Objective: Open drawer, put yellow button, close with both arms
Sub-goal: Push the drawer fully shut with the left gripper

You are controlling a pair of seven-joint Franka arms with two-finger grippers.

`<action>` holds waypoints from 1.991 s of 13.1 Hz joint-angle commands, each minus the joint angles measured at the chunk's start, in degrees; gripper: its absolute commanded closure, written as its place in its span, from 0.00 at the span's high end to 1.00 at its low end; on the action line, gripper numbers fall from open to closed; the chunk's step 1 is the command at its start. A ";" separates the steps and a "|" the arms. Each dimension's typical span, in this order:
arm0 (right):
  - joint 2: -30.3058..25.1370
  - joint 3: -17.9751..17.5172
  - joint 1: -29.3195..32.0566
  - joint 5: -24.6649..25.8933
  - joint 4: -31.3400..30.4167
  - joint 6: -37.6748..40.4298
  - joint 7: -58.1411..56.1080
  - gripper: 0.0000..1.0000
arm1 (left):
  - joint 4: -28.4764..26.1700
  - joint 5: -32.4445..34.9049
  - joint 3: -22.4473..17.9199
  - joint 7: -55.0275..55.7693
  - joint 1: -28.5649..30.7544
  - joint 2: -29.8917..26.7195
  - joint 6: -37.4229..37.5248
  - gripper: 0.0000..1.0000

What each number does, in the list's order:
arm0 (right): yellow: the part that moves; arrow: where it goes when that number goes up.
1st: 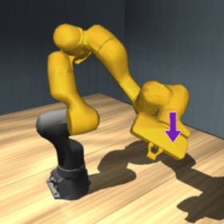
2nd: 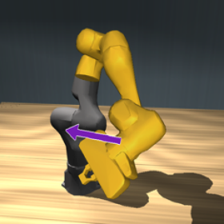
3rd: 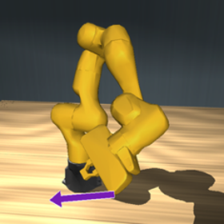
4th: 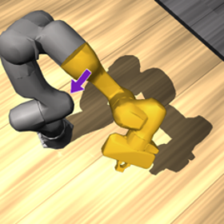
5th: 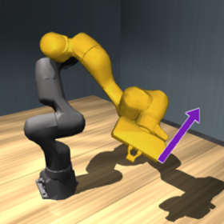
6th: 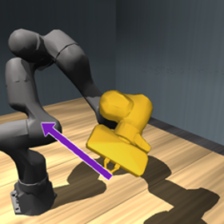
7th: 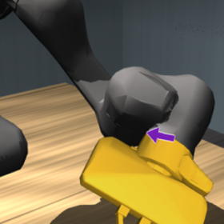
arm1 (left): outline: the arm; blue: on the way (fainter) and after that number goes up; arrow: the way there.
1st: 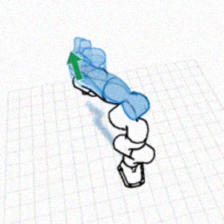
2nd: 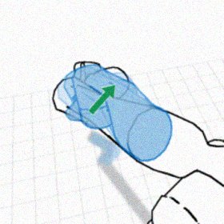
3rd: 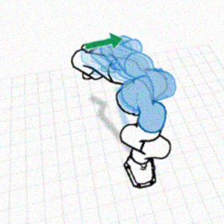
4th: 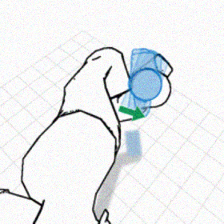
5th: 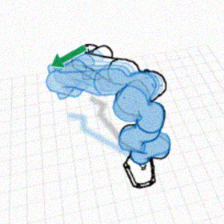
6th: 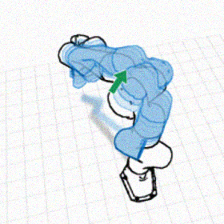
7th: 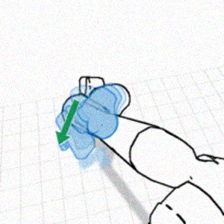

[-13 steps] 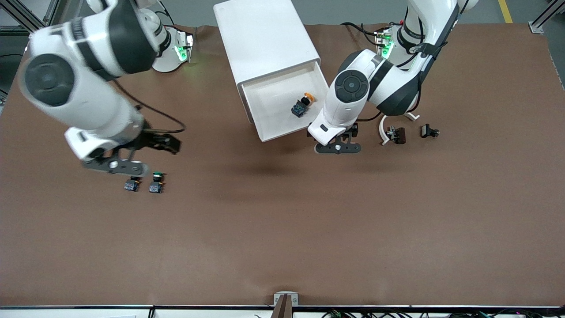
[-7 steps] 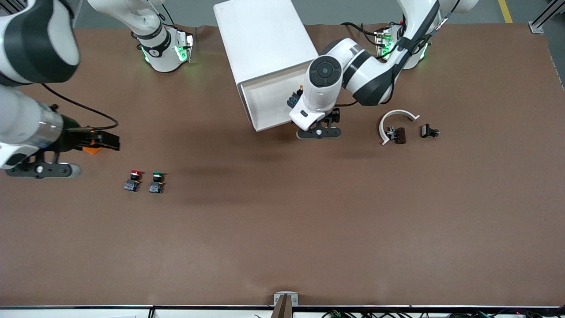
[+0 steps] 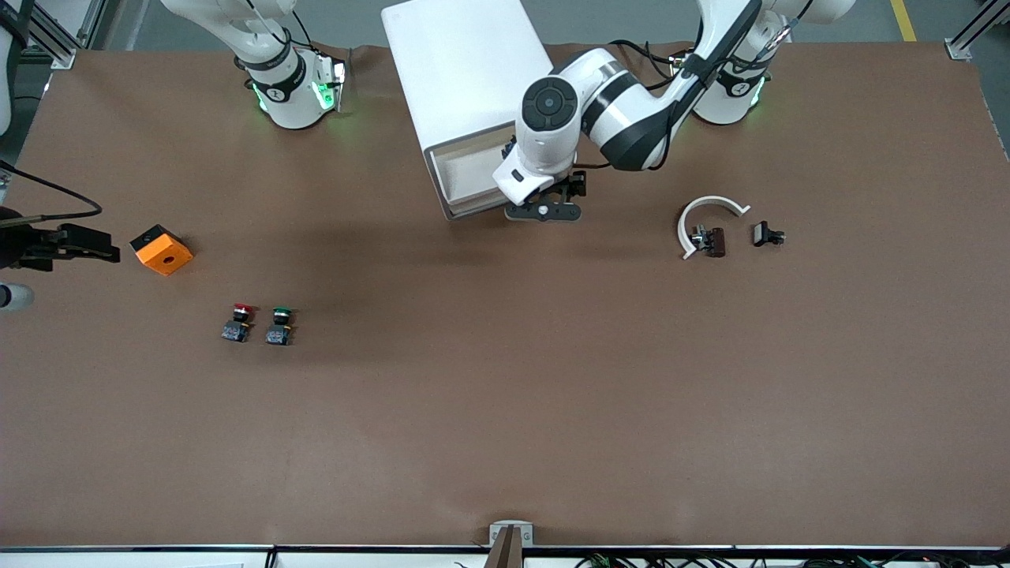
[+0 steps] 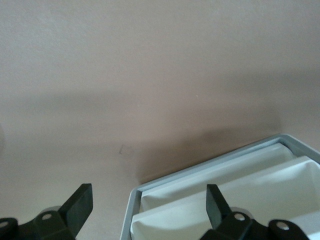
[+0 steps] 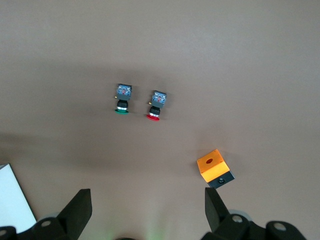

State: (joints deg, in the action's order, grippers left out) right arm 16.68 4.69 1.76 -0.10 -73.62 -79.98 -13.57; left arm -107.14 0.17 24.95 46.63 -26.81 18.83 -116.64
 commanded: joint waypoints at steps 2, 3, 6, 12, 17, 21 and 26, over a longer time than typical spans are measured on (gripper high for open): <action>-0.94 -0.99 1.23 0.89 -0.21 0.35 -0.23 1.00 | -0.35 -1.48 1.15 1.62 -1.66 -0.11 0.54 1.00; -0.94 -0.91 1.41 0.98 -0.21 0.27 -0.14 1.00 | -0.44 -1.57 1.15 2.41 -2.02 -0.02 0.54 1.00; -1.20 -1.17 1.41 0.98 -0.03 0.35 -0.05 1.00 | -0.62 -1.57 1.33 2.59 -2.90 1.11 0.63 1.00; -6.56 -1.17 2.20 0.10 -0.82 4.38 3.44 1.00 | 0.17 -1.66 1.33 7.16 -3.96 2.70 0.01 1.00; -13.31 -1.35 2.02 0.10 -7.12 3.01 9.09 1.00 | 3.95 -1.05 0.71 6.55 3.06 2.53 0.62 1.00; -18.43 -1.52 1.67 0.45 -15.31 -3.32 8.83 1.00 | 8.33 -0.08 0.71 6.64 11.93 -0.63 5.43 1.00; -22.55 -1.52 1.76 0.54 -20.14 -5.44 6.45 1.00 | 23.78 2.82 0.80 -0.10 27.48 -3.27 21.25 1.00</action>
State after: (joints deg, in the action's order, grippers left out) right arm -2.17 3.85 2.87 0.06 -89.81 -84.10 -6.34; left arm -88.95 2.19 25.07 50.49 -4.70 15.93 -100.39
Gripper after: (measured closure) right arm 0.000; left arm 0.000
